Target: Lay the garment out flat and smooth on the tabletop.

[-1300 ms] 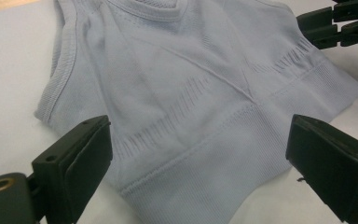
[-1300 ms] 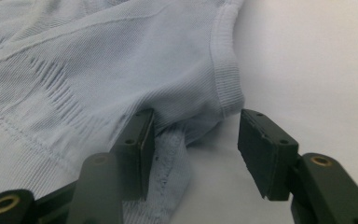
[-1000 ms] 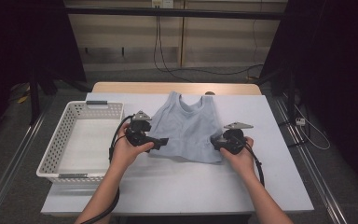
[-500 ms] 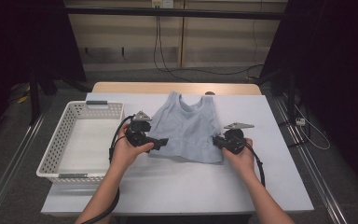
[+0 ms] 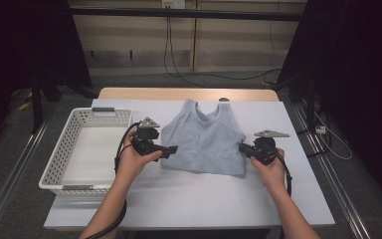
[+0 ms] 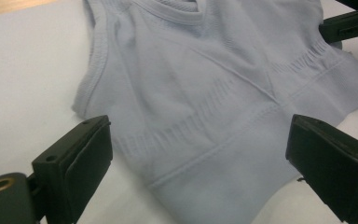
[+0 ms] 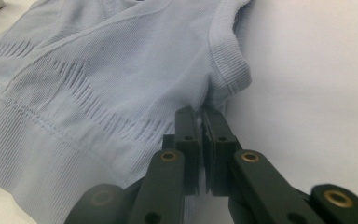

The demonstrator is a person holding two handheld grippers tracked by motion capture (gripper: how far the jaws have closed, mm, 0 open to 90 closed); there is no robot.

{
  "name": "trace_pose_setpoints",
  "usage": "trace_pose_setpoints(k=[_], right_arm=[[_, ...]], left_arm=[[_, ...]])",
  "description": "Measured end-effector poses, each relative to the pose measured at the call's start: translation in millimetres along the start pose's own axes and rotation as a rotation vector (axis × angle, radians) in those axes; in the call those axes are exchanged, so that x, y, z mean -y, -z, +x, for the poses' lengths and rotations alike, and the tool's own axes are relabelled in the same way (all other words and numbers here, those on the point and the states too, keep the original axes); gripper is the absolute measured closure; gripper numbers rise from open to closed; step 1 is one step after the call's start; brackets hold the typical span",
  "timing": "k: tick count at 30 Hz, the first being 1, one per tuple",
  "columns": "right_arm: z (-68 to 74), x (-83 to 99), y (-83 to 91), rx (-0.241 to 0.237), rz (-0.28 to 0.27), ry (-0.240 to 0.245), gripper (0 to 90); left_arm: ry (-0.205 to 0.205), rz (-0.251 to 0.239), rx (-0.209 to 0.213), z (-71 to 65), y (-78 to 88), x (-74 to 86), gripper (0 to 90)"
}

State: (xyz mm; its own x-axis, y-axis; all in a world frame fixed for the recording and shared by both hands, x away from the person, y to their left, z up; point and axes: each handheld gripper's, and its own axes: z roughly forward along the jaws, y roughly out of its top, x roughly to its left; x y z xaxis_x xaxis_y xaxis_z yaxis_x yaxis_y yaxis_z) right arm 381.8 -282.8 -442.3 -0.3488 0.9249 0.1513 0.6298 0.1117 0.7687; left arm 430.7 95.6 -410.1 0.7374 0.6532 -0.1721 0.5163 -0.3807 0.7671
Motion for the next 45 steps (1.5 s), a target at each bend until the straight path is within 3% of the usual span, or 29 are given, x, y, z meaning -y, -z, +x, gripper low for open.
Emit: trace_pose_setpoints(k=[12, 25, 28, 30, 32, 34, 37, 38, 45], right_arm=[[-18.2, 6.1, 12.8, 0.002, 0.003, -0.041, 86.2], [-29.1, 13.9, 21.4, 0.016, 0.015, -0.049, 86.0], [-28.9, 15.2, 24.0, 0.049, 0.005, -0.043, 78.0], [-28.3, 15.7, 26.7, 0.041, -0.003, -0.038, 69.0], [-26.1, 15.9, 30.0, 0.033, -0.010, -0.024, 58.8], [-19.9, 14.4, 34.1, 0.018, -0.033, 0.001, 53.3], [-12.6, 13.9, 35.2, 0.002, -0.032, 0.020, 48.8], [-4.1, 14.7, 35.1, -0.023, -0.018, 0.045, 45.7], [22.5, 26.3, 34.2, -0.079, 0.040, 0.142, 43.0]], left_arm=[[0.004, 0.008, 0.002, -0.6, -7.9, -0.1, 7.6], [-0.008, 0.026, 0.014, -4.7, -21.9, -1.3, 8.9], [-0.009, 0.034, 0.020, -5.3, -23.1, -1.2, 9.4], [-0.011, 0.034, 0.019, -5.6, -23.9, -0.6, 9.8], [-0.014, 0.036, 0.018, -6.0, -24.6, 0.0, 10.1], [-0.015, 0.037, 0.017, -6.6, -24.6, 0.3, 10.3], [-0.014, 0.040, 0.023, -8.2, -23.7, 0.7, 10.8], [-0.009, 0.038, 0.033, -8.5, -23.3, 1.2, 13.4], [-0.014, 0.045, 0.016, -7.7, -21.5, 6.8, 21.6]])
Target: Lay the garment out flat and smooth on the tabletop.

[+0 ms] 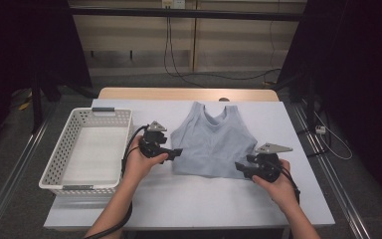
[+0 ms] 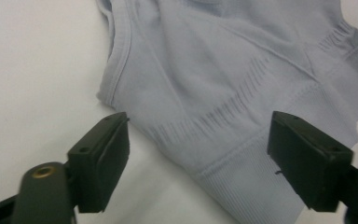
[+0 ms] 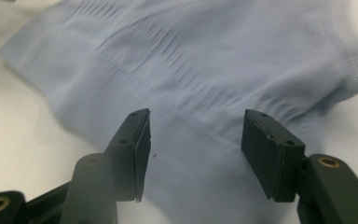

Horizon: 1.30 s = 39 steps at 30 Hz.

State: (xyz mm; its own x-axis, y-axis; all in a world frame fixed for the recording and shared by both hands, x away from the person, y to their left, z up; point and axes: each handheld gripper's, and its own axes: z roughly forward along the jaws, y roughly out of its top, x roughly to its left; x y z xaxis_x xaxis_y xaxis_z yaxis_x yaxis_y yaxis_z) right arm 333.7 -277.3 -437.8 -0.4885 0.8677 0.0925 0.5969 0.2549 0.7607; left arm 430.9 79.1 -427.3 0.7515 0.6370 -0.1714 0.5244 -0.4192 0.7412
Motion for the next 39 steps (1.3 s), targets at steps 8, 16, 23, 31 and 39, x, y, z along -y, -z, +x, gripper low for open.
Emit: trace_pose_setpoints(k=[8, 16, 23, 31, 39], right_arm=[[14.3, 8.6, -14.4, -0.036, 0.087, 0.093, 49.5], [14.7, 10.5, -17.6, -0.014, 0.085, 0.160, 82.3], [4.3, 2.7, -10.2, -0.070, 0.047, 0.071, 86.1], [-3.6, -10.1, 2.3, -0.038, -0.087, 0.023, 86.7], [-3.0, -15.0, 1.8, -0.027, -0.116, 0.023, 88.1]], left_arm=[[0.004, 0.036, 0.012, -5.3, -10.5, 7.1, 23.2], [0.015, 0.047, 0.013, -5.6, -11.7, 9.6, 20.3], [0.016, 0.040, 0.025, -8.0, -10.3, 9.2, 18.4], [0.019, 0.057, 0.036, -10.0, -11.3, 13.9, 19.7], [0.010, 0.096, 0.072, -14.3, -12.5, 18.1, 32.6]])
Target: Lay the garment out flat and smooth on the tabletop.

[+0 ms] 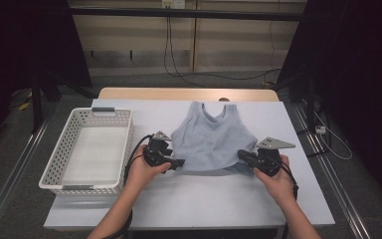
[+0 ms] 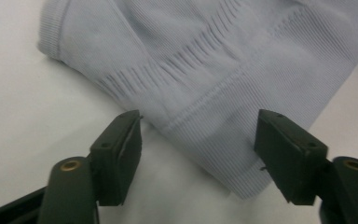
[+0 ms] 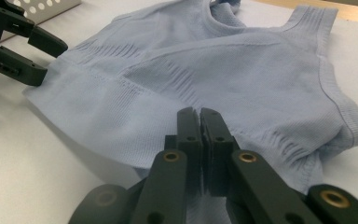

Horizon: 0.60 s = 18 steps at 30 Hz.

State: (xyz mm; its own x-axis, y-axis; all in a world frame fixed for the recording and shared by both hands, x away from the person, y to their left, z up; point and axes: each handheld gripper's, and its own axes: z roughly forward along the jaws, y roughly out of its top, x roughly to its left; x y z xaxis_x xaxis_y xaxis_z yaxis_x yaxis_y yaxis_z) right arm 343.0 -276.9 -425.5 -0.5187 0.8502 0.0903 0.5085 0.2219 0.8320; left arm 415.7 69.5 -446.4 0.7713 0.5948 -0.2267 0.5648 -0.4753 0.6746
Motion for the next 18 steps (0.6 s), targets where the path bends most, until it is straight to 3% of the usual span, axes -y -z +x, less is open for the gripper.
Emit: trace_pose_setpoints(k=[5, 12, 14, 18], right_arm=[[0.9, 1.8, -2.0, 0.003, 0.028, 0.012, 88.2], [-1.2, 1.0, -2.3, 0.011, 0.007, -0.007, 88.2], [-1.3, 0.6, -4.1, 0.015, 0.008, -0.008, 88.2], [-2.0, 0.1, -3.2, 0.018, 0.002, -0.006, 88.2]], left_arm=[[-0.006, 0.028, 0.001, -1.3, -4.1, 1.9, 44.6], [0.000, 0.031, -0.013, 0.4, -3.9, 3.5, 66.5], [0.025, 0.035, -0.005, -0.7, -4.1, 3.3, 81.1], [0.073, 0.033, 0.006, -1.3, 0.9, -0.9, 86.9]])
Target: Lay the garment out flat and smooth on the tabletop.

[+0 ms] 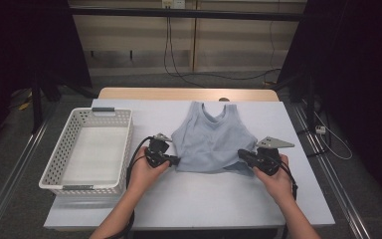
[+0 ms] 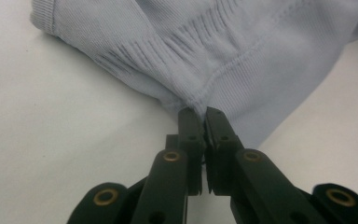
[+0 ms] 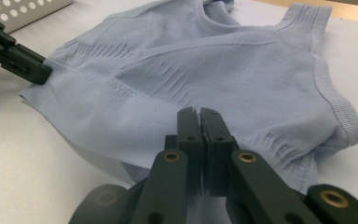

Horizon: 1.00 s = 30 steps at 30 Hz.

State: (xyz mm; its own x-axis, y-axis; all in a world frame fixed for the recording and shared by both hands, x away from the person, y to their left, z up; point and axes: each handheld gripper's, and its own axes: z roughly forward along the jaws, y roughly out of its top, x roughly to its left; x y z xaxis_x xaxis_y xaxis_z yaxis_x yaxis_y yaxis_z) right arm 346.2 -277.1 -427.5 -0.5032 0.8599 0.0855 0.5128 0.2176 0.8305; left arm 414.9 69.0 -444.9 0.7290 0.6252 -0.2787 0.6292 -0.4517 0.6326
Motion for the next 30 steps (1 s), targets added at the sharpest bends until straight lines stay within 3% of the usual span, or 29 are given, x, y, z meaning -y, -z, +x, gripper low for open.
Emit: trace_pose_setpoints(k=[6, 12, 19, 30], right_arm=[[-2.0, -0.1, 2.0, 0.002, -0.004, -0.012, 88.2], [-2.6, -0.1, 0.9, 0.006, -0.007, -0.017, 88.3], [-3.3, -0.1, -0.6, 0.004, -0.004, -0.020, 88.2], [1.4, 0.8, -7.8, 0.004, 0.029, 0.010, 88.1]], left_arm=[[0.043, -0.053, 0.033, 1.5, 24.0, -19.0, 87.4], [0.052, -0.107, 0.025, 3.5, 40.3, -42.2, 87.5], [0.035, -0.098, -0.013, 3.2, 39.3, -60.4, 87.5], [0.045, -0.078, -0.048, 12.4, 26.8, -62.8, 87.2]])
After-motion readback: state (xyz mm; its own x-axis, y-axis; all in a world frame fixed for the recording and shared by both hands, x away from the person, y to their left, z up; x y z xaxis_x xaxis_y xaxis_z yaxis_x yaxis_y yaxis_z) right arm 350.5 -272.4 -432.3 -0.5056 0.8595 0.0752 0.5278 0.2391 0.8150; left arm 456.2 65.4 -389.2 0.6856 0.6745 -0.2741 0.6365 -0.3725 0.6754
